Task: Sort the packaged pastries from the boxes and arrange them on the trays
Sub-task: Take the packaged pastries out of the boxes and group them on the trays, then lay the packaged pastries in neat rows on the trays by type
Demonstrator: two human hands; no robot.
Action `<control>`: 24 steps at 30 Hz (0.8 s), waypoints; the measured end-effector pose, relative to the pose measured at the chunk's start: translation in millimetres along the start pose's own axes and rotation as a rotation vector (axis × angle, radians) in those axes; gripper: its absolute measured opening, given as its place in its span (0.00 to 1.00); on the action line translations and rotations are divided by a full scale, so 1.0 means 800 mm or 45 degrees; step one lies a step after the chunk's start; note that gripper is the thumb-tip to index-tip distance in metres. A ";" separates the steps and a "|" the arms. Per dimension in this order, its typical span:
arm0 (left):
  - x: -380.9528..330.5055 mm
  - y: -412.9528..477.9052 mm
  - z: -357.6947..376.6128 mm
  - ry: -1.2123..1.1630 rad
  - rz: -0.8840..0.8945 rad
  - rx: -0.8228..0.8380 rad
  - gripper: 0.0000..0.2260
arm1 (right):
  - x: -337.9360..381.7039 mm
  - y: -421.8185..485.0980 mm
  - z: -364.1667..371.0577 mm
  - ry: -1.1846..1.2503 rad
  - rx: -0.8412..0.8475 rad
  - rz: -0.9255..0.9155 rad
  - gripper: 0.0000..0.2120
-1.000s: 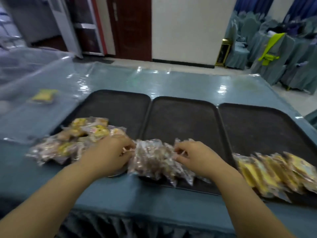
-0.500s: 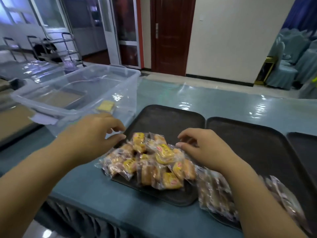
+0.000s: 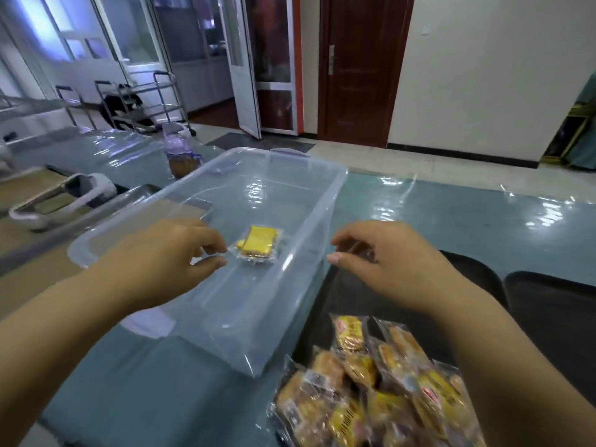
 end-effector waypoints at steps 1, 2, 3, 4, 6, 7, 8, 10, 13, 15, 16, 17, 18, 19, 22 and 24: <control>0.017 0.012 0.003 0.020 -0.009 0.044 0.05 | 0.006 0.017 0.001 -0.013 0.003 -0.013 0.14; 0.034 0.025 0.006 0.045 -0.022 0.096 0.06 | 0.013 0.033 0.003 -0.034 0.008 -0.022 0.14; 0.053 0.041 0.010 0.075 -0.033 0.150 0.08 | 0.018 0.052 0.007 -0.058 0.015 -0.024 0.14; 0.065 0.054 0.015 0.113 -0.038 0.204 0.09 | 0.022 0.064 0.008 -0.077 0.022 -0.025 0.15; 0.089 0.084 0.024 0.186 -0.039 0.302 0.11 | 0.031 0.093 0.015 -0.116 0.051 -0.024 0.14; 0.102 0.102 0.029 0.214 -0.039 0.339 0.12 | 0.036 0.109 0.021 -0.147 0.067 -0.015 0.14; 0.113 0.119 0.035 0.235 -0.041 0.375 0.12 | 0.041 0.125 0.026 -0.180 0.086 -0.003 0.14; 0.131 0.155 0.052 0.254 -0.027 0.437 0.13 | 0.048 0.157 0.037 -0.239 0.131 0.034 0.14; 0.149 0.204 0.087 0.280 0.008 0.533 0.14 | 0.052 0.206 0.056 -0.314 0.241 0.131 0.15; 0.157 0.234 0.115 0.260 -0.012 0.616 0.16 | 0.047 0.239 0.073 -0.390 0.343 0.204 0.17; 0.159 0.247 0.128 0.241 -0.030 0.649 0.17 | 0.044 0.255 0.081 -0.424 0.389 0.234 0.18; 0.162 0.260 0.142 0.221 -0.043 0.672 0.18 | 0.041 0.271 0.088 -0.444 0.428 0.266 0.18; 0.165 0.271 0.155 0.201 -0.056 0.689 0.18 | 0.037 0.284 0.095 -0.458 0.461 0.298 0.19; 0.167 0.281 0.168 0.183 -0.071 0.704 0.19 | 0.032 0.296 0.103 -0.480 0.493 0.333 0.19; 0.172 0.302 0.206 0.167 -0.096 0.766 0.22 | 0.016 0.321 0.127 -0.578 0.545 0.412 0.18; 0.178 0.311 0.231 0.136 -0.119 0.803 0.24 | 0.005 0.326 0.141 -0.616 0.544 0.446 0.17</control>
Point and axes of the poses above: each hand's wrist, its own y-axis towards the middle knuckle, its own z-axis out of the palm, x = y × z, the point moved 2 cm from there along y, towards the middle knuckle, and after that the axes turned 6 degrees about -y, right-handed, at the moved point
